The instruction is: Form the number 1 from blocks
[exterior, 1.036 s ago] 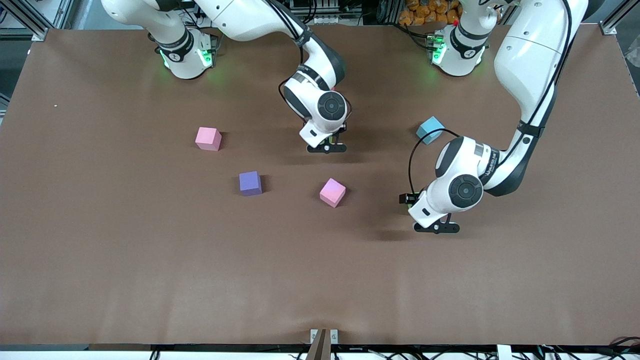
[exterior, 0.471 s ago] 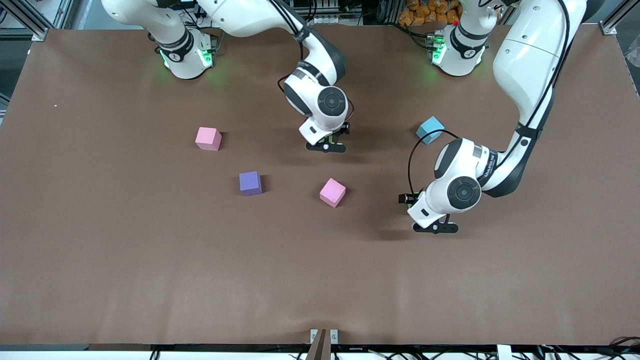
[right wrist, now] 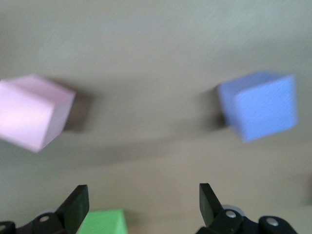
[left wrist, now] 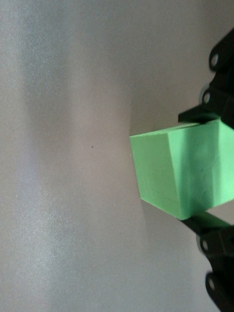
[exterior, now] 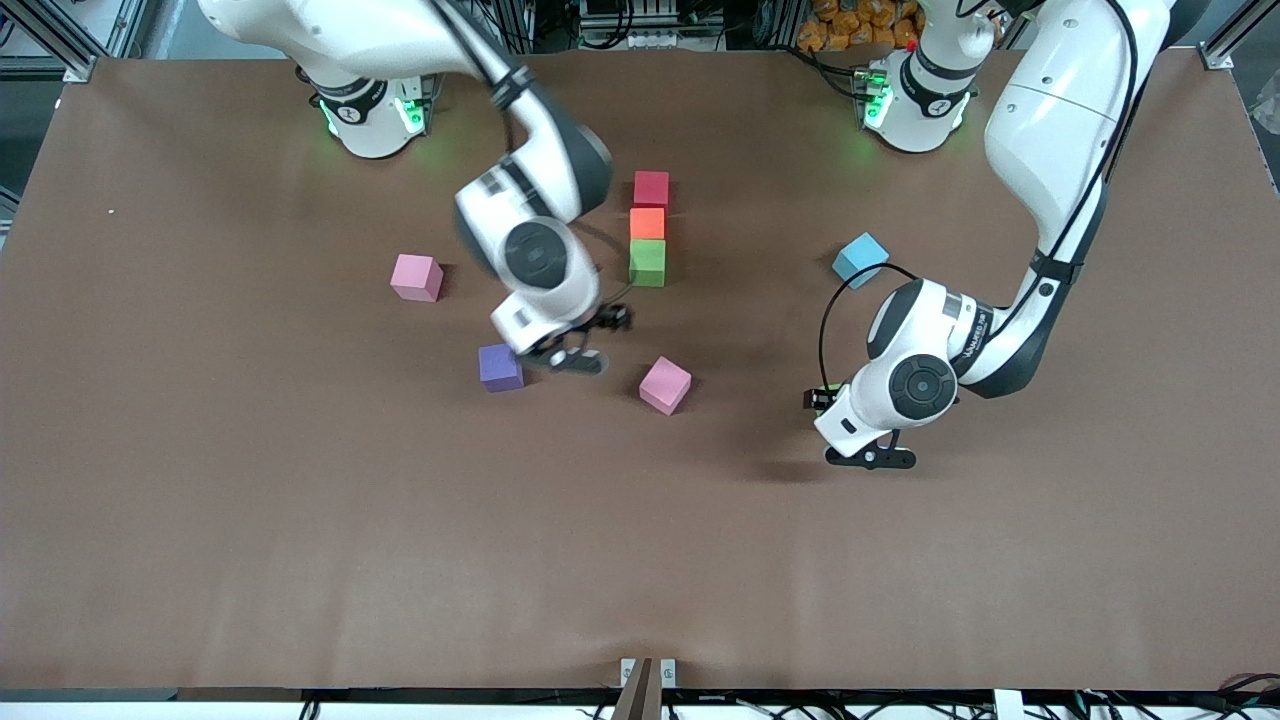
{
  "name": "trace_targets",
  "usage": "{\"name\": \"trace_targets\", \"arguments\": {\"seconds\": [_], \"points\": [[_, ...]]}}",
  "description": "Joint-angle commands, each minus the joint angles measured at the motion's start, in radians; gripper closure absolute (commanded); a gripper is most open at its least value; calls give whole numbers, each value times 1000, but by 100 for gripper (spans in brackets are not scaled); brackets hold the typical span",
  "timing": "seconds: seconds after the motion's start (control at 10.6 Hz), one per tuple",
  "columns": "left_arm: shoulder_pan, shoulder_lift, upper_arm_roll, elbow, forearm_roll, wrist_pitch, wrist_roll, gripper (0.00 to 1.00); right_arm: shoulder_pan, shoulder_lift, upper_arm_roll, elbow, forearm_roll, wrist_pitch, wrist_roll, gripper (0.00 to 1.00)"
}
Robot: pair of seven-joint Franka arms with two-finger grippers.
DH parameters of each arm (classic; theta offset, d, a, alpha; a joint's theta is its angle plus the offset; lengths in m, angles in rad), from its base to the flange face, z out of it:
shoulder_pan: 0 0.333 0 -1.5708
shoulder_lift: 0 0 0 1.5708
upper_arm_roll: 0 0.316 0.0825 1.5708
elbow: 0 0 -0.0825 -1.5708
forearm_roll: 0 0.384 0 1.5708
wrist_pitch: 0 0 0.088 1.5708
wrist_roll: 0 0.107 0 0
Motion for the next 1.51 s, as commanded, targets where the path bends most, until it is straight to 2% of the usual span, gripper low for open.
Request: {"name": "trace_targets", "arguments": {"seconds": [0.0, 0.19, 0.38, 0.66, 0.85, 1.13, 1.41], "points": [[-10, -1, 4, 16, 20, 5, 1, 100, -104, -5, 15, -29, -36, -5, -172, 0], [-34, -48, -6, 28, 9, -5, -11, 100, -169, 3, 15, -54, -38, -3, -345, 0], [-111, -78, -29, 19, 1, -17, -58, 100, -210, 18, 15, -93, -40, 12, -480, 0], [-204, -84, -75, 26, -17, -18, -182, 100, -197, 44, 20, -118, -29, 78, -475, 0], [-244, -82, -101, 26, -115, -17, -225, 100, -192, 44, 21, -118, -27, 76, -479, 0], [-316, -52, -105, 26, -127, -3, -268, 100, -183, 54, 21, -129, -29, 82, -482, 0], [-387, 0, -105, 25, -130, 84, -354, 100, -184, 72, 21, -146, -29, 125, -484, 0]]}}
